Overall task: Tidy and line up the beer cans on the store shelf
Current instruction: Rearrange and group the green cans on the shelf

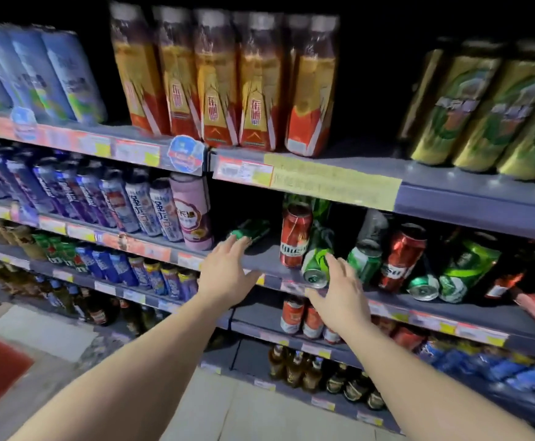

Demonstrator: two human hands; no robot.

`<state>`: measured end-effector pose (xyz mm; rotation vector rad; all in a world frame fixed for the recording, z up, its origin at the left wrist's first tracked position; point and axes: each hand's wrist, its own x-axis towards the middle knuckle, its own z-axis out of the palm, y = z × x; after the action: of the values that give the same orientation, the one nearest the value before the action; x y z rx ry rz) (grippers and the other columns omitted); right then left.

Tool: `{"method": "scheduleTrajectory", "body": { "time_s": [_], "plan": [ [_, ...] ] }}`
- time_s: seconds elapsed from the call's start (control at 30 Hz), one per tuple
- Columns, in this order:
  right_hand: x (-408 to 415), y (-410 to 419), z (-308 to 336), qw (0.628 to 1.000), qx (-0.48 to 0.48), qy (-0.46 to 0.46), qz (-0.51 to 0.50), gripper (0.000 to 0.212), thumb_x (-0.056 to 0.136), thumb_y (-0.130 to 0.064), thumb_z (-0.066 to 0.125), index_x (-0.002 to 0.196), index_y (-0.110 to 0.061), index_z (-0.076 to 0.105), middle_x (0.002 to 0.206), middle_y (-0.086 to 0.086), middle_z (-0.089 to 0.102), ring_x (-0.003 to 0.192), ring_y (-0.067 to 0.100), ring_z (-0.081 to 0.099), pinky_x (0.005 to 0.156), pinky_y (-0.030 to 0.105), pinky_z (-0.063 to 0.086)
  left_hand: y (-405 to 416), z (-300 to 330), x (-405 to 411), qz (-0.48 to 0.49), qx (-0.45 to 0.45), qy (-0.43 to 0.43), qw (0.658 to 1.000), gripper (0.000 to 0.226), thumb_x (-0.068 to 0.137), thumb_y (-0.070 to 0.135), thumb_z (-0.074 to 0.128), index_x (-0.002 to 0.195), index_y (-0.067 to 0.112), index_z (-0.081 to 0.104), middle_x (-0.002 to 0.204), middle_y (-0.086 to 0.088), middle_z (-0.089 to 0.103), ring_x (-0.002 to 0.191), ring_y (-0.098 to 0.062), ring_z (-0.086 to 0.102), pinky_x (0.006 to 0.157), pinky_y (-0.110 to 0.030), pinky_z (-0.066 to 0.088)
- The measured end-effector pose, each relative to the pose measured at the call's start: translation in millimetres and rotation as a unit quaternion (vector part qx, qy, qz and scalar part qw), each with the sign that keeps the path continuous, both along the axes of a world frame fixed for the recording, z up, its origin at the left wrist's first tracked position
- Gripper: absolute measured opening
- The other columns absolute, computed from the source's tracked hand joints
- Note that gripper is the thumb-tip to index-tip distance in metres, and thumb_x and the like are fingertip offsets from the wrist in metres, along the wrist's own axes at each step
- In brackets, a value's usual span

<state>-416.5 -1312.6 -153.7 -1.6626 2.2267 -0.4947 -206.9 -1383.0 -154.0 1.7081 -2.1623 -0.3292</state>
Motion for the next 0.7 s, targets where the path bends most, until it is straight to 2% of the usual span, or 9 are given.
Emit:
{"method": "scheduleTrajectory", "body": {
  "time_s": [0.17,0.27,0.4,0.47,0.57,0.63,0.7],
  "plan": [
    [4.3,-33.2,-23.9,0.998,0.009,0.001,-0.063,0.087,0.084,-0.054,0.062,0.153,-0.029,0.014,0.161,0.001,0.013,0.137,0.027,0.036,0.098,0.035,0.042,-53.9,-31.7,-2.1,0.016,0.046,0.023,0.999,0.088,0.084,0.049,0.066,0.153,0.015,0.021,0.16,-0.008,0.021,0.147,-0.024,0.018,0.116,-0.037,0.025],
    [13.0,-47.1,-36.4,0.992,0.019,-0.01,-0.121,0.093,0.08,-0.058,0.065,0.152,-0.033,0.011,0.16,0.002,0.014,0.131,0.029,0.045,0.086,0.034,0.046,-83.4,-47.9,-4.1,0.025,0.07,0.059,0.996,0.092,0.083,0.041,0.071,0.153,0.014,0.017,0.16,-0.013,0.016,0.147,-0.027,0.016,0.116,-0.039,0.023],
    [27.3,-63.8,-52.6,0.981,0.002,-0.02,-0.192,0.097,0.075,-0.058,0.068,0.151,-0.034,0.013,0.156,0.003,0.023,0.117,0.032,0.057,0.078,0.035,0.047,-114.1,-67.6,-4.0,0.041,0.088,0.073,0.993,0.094,0.078,0.036,0.077,0.15,0.011,0.021,0.148,-0.021,0.031,0.136,-0.039,0.031,0.108,-0.045,0.033],
    [33.2,-69.5,-58.3,0.971,-0.016,-0.021,-0.236,0.093,0.075,-0.055,0.071,0.149,-0.031,0.02,0.152,0.003,0.03,0.113,0.033,0.059,0.076,0.035,0.046,-123.0,-76.0,-3.7,0.051,0.101,0.084,0.99,0.091,0.078,0.033,0.078,0.147,0.008,0.025,0.137,-0.023,0.039,0.127,-0.042,0.04,0.102,-0.046,0.038],
    [37.3,-72.4,-61.9,0.957,-0.059,-0.052,-0.281,0.082,0.074,-0.046,0.076,0.143,-0.028,0.033,0.143,0.002,0.041,0.109,0.033,0.06,0.077,0.036,0.048,-128.8,-84.2,-2.7,0.065,0.103,0.103,0.987,0.07,0.079,0.027,0.077,0.133,0.005,0.038,0.121,-0.025,0.047,0.112,-0.046,0.049,0.088,-0.047,0.042],
    [38.3,-70.4,-60.6,0.95,-0.081,-0.065,-0.293,0.077,0.074,-0.041,0.078,0.138,-0.026,0.038,0.139,0.001,0.046,0.107,0.032,0.061,0.078,0.035,0.048,-130.3,-83.1,-2.6,0.082,0.1,0.118,0.985,0.061,0.078,0.026,0.078,0.124,0.004,0.043,0.116,-0.024,0.049,0.107,-0.045,0.051,0.082,-0.045,0.043],
    [39.6,-65.1,-58.0,0.945,-0.117,-0.072,-0.295,0.074,0.071,-0.037,0.08,0.133,-0.024,0.043,0.132,0.001,0.052,0.106,0.03,0.06,0.082,0.035,0.048,-128.5,-78.5,-1.7,0.076,0.086,0.146,0.983,0.062,0.075,0.027,0.079,0.122,0.005,0.046,0.114,-0.022,0.05,0.105,-0.042,0.052,0.08,-0.043,0.044]
  ]
}}
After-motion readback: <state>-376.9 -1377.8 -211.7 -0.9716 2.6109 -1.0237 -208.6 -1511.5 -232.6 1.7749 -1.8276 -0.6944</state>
